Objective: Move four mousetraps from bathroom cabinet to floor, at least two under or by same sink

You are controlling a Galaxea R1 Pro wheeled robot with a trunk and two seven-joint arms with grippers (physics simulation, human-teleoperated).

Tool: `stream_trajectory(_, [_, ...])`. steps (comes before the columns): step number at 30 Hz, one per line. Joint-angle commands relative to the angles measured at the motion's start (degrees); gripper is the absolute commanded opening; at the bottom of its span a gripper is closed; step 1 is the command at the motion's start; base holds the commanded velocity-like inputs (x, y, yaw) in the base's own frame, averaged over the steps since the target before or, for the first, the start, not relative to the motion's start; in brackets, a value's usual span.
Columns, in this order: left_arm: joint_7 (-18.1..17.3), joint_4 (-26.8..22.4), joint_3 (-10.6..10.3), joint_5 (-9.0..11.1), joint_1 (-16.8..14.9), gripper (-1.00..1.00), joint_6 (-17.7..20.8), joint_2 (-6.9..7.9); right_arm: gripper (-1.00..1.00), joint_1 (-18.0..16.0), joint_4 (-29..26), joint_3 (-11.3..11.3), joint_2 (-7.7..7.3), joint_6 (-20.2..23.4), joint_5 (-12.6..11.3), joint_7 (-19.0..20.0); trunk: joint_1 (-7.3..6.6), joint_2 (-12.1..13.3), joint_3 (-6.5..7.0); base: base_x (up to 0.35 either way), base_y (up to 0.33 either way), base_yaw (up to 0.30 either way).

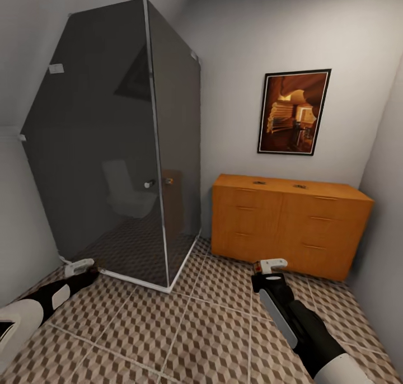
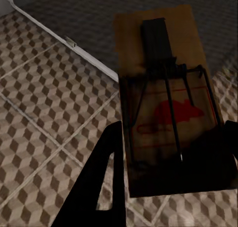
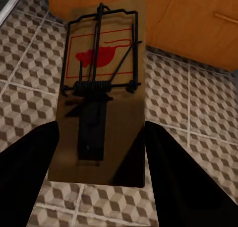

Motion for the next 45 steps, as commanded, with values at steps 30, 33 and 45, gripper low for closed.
stream_trajectory(30, [21.19,-0.1,-1.19,-20.44,3.01,-1.0,-21.65,-8.0,-1.0,-0.06,5.13,0.33,3.03,0.02,0.06,-0.53,0.0,-0.04,0.6,0.0,0.0,0.269])
stream_trajectory(33, [21.06,-0.1,-1.16,-20.69,3.02,-1.0,-21.63,-8.16,-1.0,-0.06,6.7,0.38,4.08,-0.01,0.26,-0.55,0.0,-0.04,0.66,0.0,0.0,0.269])
stream_trajectory(45, [18.66,-0.41,-0.7,-20.5,3.02,-1.0,-18.16,-8.29,-1.0,-0.06,7.83,3.78,4.57,-8.18,0.09,-0.96,0.0,-0.04,0.92,0.0,0.0,0.277])
